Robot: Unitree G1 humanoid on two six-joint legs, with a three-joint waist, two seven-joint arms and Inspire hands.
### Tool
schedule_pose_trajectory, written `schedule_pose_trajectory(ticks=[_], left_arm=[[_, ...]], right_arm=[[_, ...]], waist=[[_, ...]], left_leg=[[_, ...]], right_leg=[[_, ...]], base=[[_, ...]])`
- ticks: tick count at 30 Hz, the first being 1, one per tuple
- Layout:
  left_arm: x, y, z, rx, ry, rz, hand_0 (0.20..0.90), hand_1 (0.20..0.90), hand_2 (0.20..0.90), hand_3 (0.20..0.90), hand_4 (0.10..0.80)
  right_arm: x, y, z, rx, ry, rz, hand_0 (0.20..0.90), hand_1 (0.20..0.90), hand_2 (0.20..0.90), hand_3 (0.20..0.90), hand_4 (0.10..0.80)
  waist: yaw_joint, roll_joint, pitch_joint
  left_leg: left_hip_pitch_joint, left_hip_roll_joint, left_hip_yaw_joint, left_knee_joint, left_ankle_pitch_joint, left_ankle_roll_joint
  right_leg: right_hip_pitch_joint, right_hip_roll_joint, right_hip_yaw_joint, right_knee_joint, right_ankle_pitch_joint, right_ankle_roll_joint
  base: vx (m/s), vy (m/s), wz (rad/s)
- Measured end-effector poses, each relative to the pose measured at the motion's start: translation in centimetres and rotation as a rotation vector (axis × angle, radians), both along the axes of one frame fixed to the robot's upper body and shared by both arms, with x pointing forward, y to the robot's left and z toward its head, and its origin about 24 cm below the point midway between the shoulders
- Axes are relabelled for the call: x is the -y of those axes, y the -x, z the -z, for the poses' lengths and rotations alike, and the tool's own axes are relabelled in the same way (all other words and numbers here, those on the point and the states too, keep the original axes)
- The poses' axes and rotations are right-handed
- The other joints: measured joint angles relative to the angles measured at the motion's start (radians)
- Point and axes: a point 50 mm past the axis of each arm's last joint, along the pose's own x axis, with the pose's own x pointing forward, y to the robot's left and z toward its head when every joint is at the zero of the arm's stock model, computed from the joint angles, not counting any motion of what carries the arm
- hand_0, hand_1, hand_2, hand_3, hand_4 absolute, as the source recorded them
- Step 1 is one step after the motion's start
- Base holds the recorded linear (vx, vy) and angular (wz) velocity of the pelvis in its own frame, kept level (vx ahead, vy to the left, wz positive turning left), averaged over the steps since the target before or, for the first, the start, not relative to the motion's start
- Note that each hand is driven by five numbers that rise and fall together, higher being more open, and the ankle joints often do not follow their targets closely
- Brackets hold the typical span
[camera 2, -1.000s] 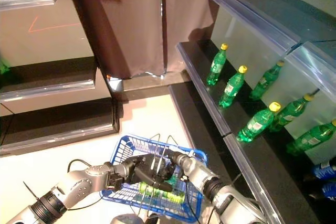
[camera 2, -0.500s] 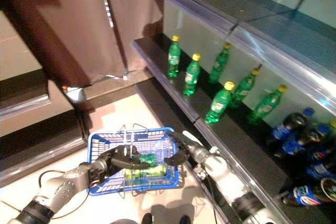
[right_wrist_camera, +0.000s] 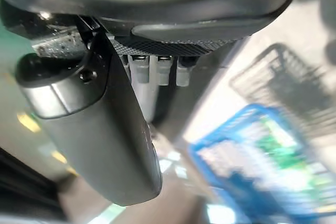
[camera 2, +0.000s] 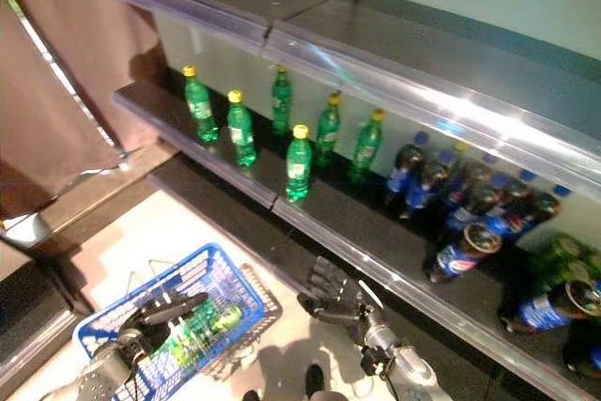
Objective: Pick up the drink and place into the basket.
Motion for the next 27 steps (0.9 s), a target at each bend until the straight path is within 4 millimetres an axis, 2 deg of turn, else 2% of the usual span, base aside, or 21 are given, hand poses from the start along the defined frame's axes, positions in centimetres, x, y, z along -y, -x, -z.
schedule_pose_trajectory(ticks=[5,10,15,19,27], left_arm=[[0.0,3.3,2.8,-0.092,0.104,-0.260,0.300,0.300,0.300,0.200,0.100],[-0.2,6.6,4.9,-0.225,0.091,-0.472,0.300,0.300,0.300,0.200,0.100],[1.5,7.1,5.7,-0.267,0.111,-0.515,0.300,0.300,0.300,0.200,0.100],[3.0,7.2,6.1,-0.270,0.176,-0.548,0.300,0.300,0.300,0.200,0.100],[3.4,7.0,6.2,-0.273,0.184,-0.553,0.300,0.300,0.300,0.200,0.100]], right_arm=[[1.7,0.4,-0.3,0.030,-0.118,0.144,0.900,0.900,0.900,0.900,0.800],[2.5,0.7,0.7,-0.001,-0.125,0.278,0.900,0.900,0.900,0.900,0.800],[4.3,1.2,1.3,-0.071,0.084,0.426,0.900,0.900,0.900,0.900,0.800],[6.1,1.5,1.1,-0.095,0.205,0.561,0.900,0.900,0.900,0.900,0.800],[6.3,1.6,1.1,-0.118,0.280,0.649,0.900,0.900,0.900,0.900,0.800]], waist=[[-0.009,-0.008,-0.005],[-0.042,-0.027,-0.023],[-0.067,-0.041,-0.034],[-0.084,-0.042,-0.040],[-0.079,-0.038,-0.044]], left_leg=[[0.015,0.008,0.054,0.001,-0.012,-0.009],[0.043,0.017,0.063,0.000,-0.030,-0.020],[0.063,0.016,0.115,0.000,-0.041,-0.019],[0.065,0.014,0.126,0.000,-0.043,-0.019],[0.069,0.004,0.126,0.001,-0.043,-0.019]], right_leg=[[-0.013,0.027,0.067,0.000,0.011,-0.005],[-0.017,0.047,0.123,0.000,0.015,-0.016],[-0.018,0.053,0.139,0.000,0.021,-0.012],[-0.019,0.055,0.154,0.000,0.023,-0.011],[-0.018,0.055,0.161,0.000,0.036,-0.013]], base=[[0.007,-0.036,-0.36],[0.026,-0.037,-0.45],[0.013,-0.022,-0.32],[-0.007,-0.027,-0.11],[-0.002,0.001,-0.01]])
